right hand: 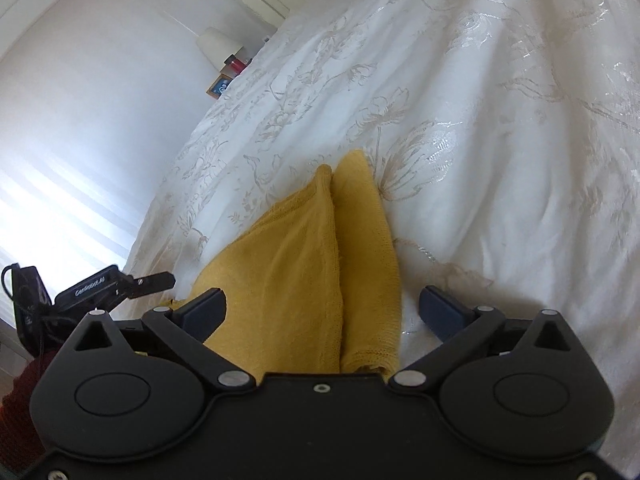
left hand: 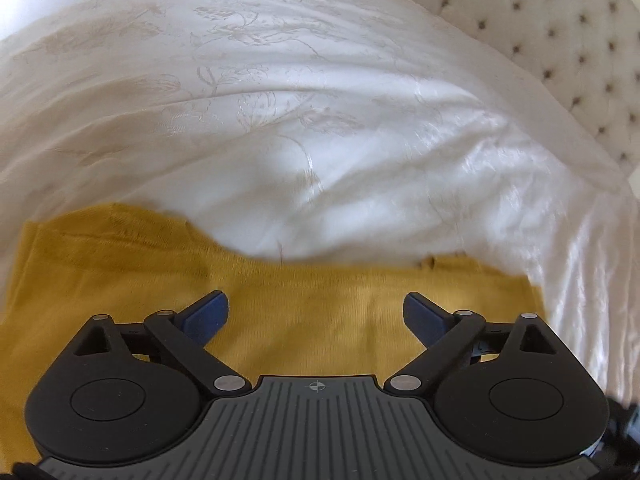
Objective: Fold small clothes
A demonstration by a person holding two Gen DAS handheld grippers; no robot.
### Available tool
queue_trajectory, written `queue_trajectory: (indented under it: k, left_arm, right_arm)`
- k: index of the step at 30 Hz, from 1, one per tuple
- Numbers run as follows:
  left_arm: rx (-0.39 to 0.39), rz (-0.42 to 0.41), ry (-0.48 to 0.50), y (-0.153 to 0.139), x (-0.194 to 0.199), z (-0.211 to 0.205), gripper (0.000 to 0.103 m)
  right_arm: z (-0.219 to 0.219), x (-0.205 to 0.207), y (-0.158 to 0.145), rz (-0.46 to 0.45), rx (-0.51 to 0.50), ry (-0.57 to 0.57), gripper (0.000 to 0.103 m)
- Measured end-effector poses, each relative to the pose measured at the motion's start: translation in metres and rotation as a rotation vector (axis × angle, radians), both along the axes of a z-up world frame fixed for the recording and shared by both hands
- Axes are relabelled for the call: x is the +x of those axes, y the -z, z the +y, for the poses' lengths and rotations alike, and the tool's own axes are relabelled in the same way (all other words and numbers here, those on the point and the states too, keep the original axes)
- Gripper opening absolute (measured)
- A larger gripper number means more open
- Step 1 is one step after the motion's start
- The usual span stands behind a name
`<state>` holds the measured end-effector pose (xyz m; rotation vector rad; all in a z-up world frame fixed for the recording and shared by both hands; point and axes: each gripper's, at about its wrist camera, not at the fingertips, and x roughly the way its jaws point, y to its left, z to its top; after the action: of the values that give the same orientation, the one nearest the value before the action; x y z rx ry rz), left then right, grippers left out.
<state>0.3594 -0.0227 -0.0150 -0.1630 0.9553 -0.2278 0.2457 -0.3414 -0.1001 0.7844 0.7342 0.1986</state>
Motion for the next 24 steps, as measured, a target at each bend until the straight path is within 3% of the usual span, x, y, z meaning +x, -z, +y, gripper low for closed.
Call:
queue_trajectory:
  k: [11,15,19,20,24]
  left_arm:
    - [0.143,-0.038,0.101,0.013,-0.092,0.004,0.095]
    - [0.15,0.003,0.096,0.027,-0.101,0.008,0.095]
    - [0.212,-0.013,0.128,0.037,-0.105,0.001,0.098]
    - [0.209,-0.009,0.13,0.039,-0.104,0.0,0.102]
    - [0.228,-0.005,0.106,0.043,-0.101,-0.006,0.102]
  right_arm:
    - [-0.002,-0.002,-0.001,0.042,0.038,-0.057,0.103]
    - [0.002,-0.002,-0.001,0.059,0.04,-0.093,0.103]
    - [0.008,-0.001,-0.003,0.065,0.003,-0.123,0.103]
    - [0.009,-0.002,-0.003,0.064,-0.004,-0.126,0.103]
    - [0.01,0.0,-0.001,0.063,-0.009,-0.126,0.103]
